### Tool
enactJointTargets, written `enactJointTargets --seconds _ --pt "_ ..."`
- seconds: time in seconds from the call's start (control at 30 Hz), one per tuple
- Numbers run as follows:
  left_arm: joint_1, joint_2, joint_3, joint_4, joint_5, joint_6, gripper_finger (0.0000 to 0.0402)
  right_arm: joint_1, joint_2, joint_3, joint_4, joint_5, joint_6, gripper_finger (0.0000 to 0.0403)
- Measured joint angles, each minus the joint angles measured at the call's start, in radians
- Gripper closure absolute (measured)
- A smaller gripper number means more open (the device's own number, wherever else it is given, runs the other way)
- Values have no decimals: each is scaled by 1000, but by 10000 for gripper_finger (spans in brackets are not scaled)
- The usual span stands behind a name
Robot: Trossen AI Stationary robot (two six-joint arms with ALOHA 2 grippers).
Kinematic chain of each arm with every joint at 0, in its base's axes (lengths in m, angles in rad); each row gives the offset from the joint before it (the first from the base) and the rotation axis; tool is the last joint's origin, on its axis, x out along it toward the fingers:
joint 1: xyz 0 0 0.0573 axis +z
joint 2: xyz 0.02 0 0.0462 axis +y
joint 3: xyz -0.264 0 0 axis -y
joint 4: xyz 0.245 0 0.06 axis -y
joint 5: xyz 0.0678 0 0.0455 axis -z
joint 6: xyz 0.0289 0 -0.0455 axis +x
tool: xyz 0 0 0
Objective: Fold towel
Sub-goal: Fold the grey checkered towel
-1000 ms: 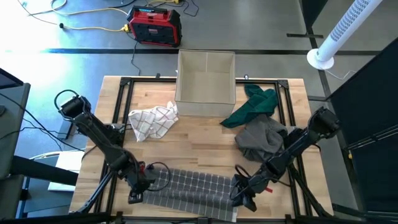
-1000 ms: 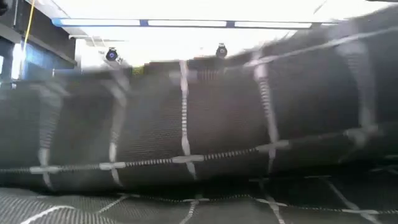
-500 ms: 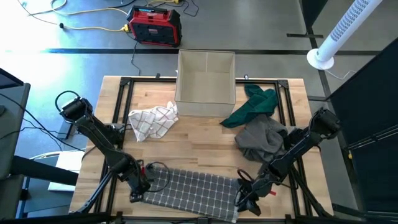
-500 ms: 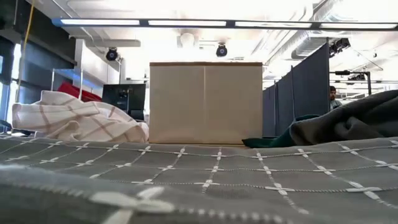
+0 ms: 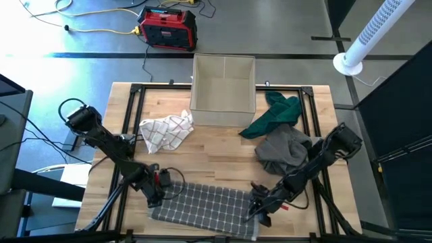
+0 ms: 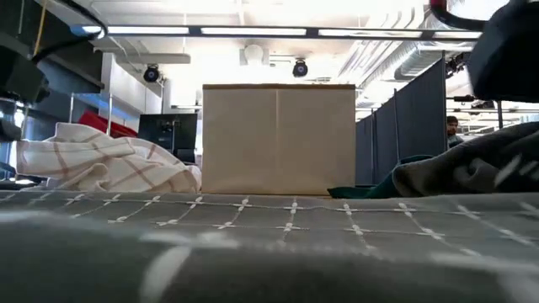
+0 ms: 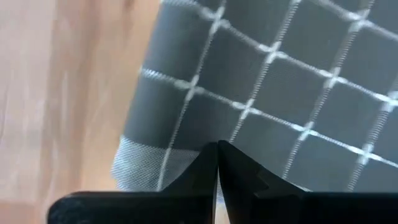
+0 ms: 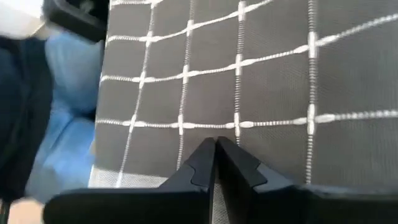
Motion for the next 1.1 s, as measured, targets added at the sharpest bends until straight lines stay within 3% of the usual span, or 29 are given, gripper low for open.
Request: enactJointTargets --seconds 0.17,0.4,0.5,0.57,0.73,1.1 --pt "2 -1 -41 21 43 -82 399 -50 0 1 -107 5 -11 401" --pt "2 0 -42 18 77 -203 401 -199 -170 -7 -442 11 -98 402" --pt "1 -9 -35 8 54 -270 401 -228 -273 -7 -524 -6 -92 403" --pt "0 -32 -26 -14 -22 -271 401 -235 -336 -7 -536 -8 -78 403" --pt "1 -137 35 -68 -210 -136 401 -237 -425 65 -622 28 -24 403" --pt "0 -418 53 -98 -388 442 401 -235 -218 407 -1130 85 427 403"
